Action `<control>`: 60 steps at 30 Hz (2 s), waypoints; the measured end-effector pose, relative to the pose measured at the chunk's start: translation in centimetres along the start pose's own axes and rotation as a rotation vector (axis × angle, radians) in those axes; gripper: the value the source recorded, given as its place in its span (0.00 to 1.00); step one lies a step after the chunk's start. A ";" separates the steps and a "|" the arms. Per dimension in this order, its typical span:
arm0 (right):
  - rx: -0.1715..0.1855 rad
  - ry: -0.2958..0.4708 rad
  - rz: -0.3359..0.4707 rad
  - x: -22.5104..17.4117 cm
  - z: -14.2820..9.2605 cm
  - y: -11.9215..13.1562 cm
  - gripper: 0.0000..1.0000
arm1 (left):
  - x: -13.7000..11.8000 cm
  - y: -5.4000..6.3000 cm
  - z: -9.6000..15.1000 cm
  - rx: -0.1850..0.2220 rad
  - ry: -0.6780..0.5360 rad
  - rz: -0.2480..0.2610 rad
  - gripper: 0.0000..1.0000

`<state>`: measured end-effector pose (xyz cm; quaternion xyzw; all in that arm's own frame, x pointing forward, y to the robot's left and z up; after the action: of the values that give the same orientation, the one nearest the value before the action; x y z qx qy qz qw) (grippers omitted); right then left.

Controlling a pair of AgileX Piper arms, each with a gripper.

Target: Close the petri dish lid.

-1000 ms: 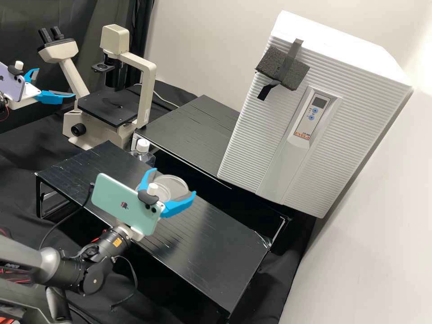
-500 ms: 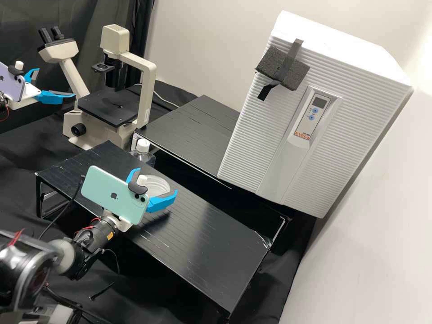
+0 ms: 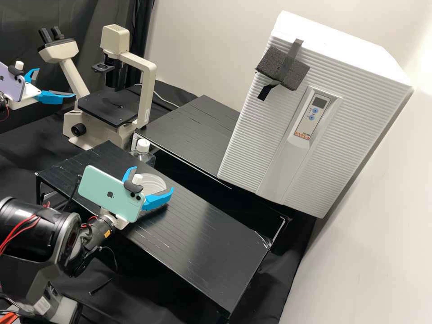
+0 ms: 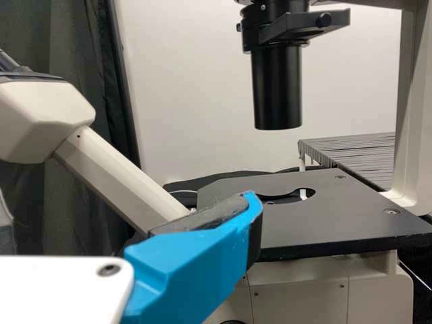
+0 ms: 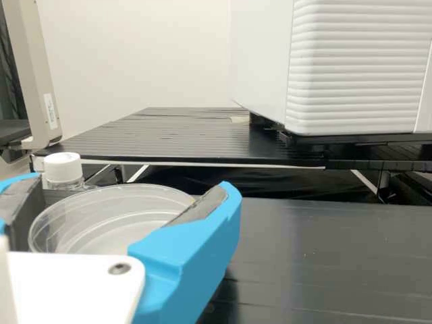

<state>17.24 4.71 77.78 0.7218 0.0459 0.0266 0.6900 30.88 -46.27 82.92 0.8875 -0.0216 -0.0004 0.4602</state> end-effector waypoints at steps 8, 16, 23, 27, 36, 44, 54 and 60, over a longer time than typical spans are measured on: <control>-0.015 -0.019 0.027 0.2 0.5 0.4 0.00 | 0.0 0.0 0.0 0.000 0.000 0.000 1.00; -0.018 -0.026 0.028 0.3 0.7 0.4 1.00 | 0.0 0.0 0.0 0.000 0.000 0.000 1.00; -0.008 -0.026 0.014 0.1 0.5 0.2 1.00 | 0.0 0.0 0.0 0.000 0.000 0.000 1.00; -0.017 -0.021 0.009 0.1 0.3 0.2 1.00 | 0.0 0.0 0.0 0.000 0.000 0.000 1.00; -0.016 -0.022 0.003 0.0 0.2 0.1 1.00 | 0.0 0.0 0.0 0.000 0.000 0.000 1.00; -0.014 -0.019 0.024 -0.6 -0.4 0.7 1.00 | 0.0 0.0 0.0 0.000 0.000 0.000 1.00; -0.013 -0.028 0.107 -2.3 -1.6 2.2 1.00 | 0.0 0.0 0.0 0.000 0.000 0.000 1.00; 0.002 -0.054 0.173 -3.8 -2.2 2.8 1.00 | 0.0 0.0 0.0 0.000 0.000 0.000 1.00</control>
<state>13.37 6.40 80.79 0.7242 -0.0352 0.0666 0.6854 30.88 -46.27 82.92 0.8875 -0.0216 -0.0004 0.4602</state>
